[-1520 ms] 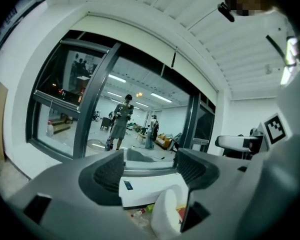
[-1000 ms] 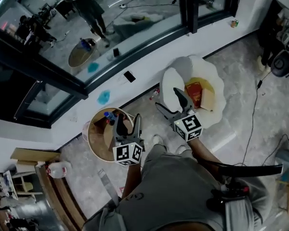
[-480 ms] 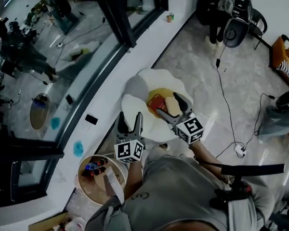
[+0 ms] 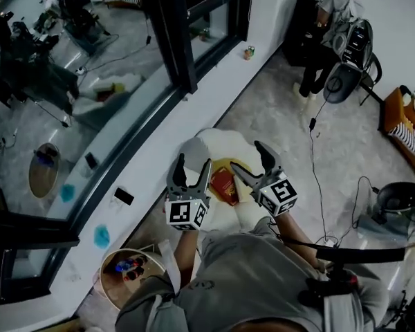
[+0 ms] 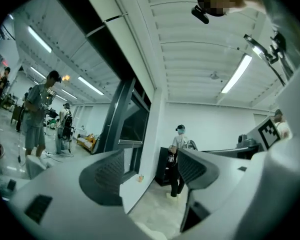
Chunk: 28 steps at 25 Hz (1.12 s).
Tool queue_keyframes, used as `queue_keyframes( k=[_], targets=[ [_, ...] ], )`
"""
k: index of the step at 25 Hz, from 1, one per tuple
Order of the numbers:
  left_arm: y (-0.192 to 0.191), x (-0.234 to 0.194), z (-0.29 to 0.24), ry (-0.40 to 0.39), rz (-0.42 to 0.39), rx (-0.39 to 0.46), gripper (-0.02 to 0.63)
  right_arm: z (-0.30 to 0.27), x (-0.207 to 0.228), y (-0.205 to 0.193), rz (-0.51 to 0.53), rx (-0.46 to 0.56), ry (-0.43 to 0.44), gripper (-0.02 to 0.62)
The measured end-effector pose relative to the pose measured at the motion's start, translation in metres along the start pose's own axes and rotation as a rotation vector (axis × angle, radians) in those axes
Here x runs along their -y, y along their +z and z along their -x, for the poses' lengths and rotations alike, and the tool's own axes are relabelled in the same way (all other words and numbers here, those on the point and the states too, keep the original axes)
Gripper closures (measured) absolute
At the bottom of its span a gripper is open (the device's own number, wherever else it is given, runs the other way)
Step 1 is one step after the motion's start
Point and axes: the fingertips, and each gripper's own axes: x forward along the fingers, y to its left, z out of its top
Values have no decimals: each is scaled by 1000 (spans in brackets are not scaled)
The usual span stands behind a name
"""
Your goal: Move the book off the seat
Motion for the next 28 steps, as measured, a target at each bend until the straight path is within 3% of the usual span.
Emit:
queue_keyframes(
  k=[4,9,15,17,24,28],
  targets=[
    [-7,-23,14,106,38,-12,262,-33,-6,8,-12,19,84,186],
    [-5,-41,30,283,25,5,262,-72,-17,-1,-48,-19,251,186],
    [-22,-45,50,519,123,7,262,-91,-12,6,-76,-20,380,186],
    [-22,-42,47,536,118,4,262,-95,-5,7,-96,-11,390,186],
    [11,-47,23,486,4,49,262,-104,0,9,-106,16,388,186],
    [10,-54,10,457,-5,46,262,-105,-4,8,-105,22,398,186]
  ],
)
